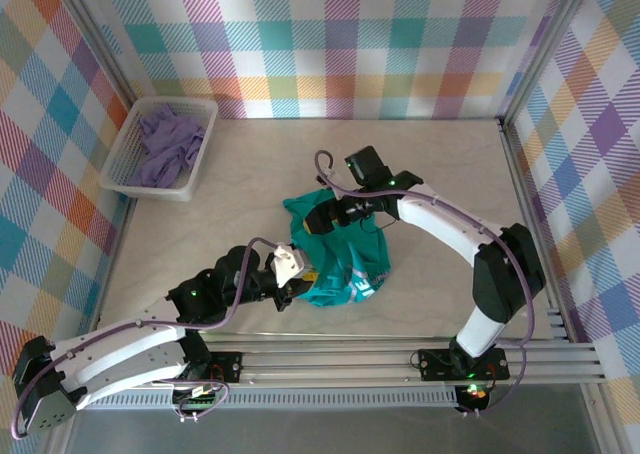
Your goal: Fold the inside-out t-shirt
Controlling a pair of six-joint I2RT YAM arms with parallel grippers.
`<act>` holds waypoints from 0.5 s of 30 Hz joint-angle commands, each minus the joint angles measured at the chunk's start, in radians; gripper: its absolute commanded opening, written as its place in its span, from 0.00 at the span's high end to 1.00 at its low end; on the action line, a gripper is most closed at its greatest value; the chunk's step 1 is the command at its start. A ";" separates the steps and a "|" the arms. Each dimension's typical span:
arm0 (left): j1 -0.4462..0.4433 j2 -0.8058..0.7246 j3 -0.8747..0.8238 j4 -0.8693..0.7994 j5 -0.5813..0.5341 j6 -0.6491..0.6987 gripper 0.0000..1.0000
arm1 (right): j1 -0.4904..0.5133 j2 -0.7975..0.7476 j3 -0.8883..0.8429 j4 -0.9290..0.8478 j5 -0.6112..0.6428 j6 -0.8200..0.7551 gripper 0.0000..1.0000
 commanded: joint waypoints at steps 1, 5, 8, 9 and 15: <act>-0.011 -0.034 -0.010 -0.001 -0.014 0.012 0.88 | -0.016 -0.025 -0.022 -0.027 -0.063 -0.049 0.25; -0.011 -0.049 -0.015 -0.002 -0.024 0.012 0.89 | -0.050 -0.071 -0.072 -0.013 -0.101 -0.057 0.27; -0.011 -0.046 -0.014 -0.002 -0.020 0.011 0.89 | -0.065 -0.104 -0.118 0.007 -0.143 -0.091 0.26; -0.011 -0.045 -0.013 -0.003 -0.019 0.014 0.89 | -0.064 -0.109 -0.131 0.011 -0.150 -0.107 0.26; -0.011 -0.033 -0.004 -0.007 -0.019 0.018 0.89 | -0.048 -0.055 -0.130 0.051 -0.161 -0.178 0.27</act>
